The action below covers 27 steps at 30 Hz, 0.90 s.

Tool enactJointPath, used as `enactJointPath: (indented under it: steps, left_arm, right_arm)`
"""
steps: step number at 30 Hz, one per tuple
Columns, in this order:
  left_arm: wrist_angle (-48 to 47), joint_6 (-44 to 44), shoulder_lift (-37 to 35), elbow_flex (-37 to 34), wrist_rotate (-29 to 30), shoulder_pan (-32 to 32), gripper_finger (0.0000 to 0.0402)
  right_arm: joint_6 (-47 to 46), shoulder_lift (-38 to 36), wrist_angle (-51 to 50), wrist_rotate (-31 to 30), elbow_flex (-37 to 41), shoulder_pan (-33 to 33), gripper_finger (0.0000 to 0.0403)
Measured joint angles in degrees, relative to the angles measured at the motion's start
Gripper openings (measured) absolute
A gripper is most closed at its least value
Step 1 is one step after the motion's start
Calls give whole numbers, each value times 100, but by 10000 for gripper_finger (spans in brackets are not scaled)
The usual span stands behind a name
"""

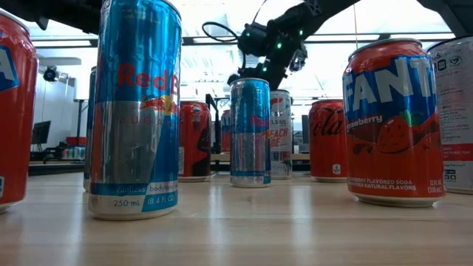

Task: Place canned beverage on shelf
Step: Put the orange soda can on the shelf

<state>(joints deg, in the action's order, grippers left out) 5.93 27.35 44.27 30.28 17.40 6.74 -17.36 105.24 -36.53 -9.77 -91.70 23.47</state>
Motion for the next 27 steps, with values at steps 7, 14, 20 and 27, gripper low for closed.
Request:
enactJointPath:
  steps: [7,14,20,27]
  left_arm:
    - [-42,-1265,0,0,-84,-4,0]
    - [456,-2281,191,0,-900,-4,0]
    - [1213,-2729,613,2,-943,-10,0]
    - [2748,-2764,1483,4,-943,-9,0]
  right_arm:
    - [628,-541,-893,-1129,0,-841,9]
    - [1461,-1057,-1201,-1222,204,-1334,9]
    - [1987,-2102,-149,-1172,1556,-1379,9]
    - [2411,-3710,2163,-137,3313,-1146,9]
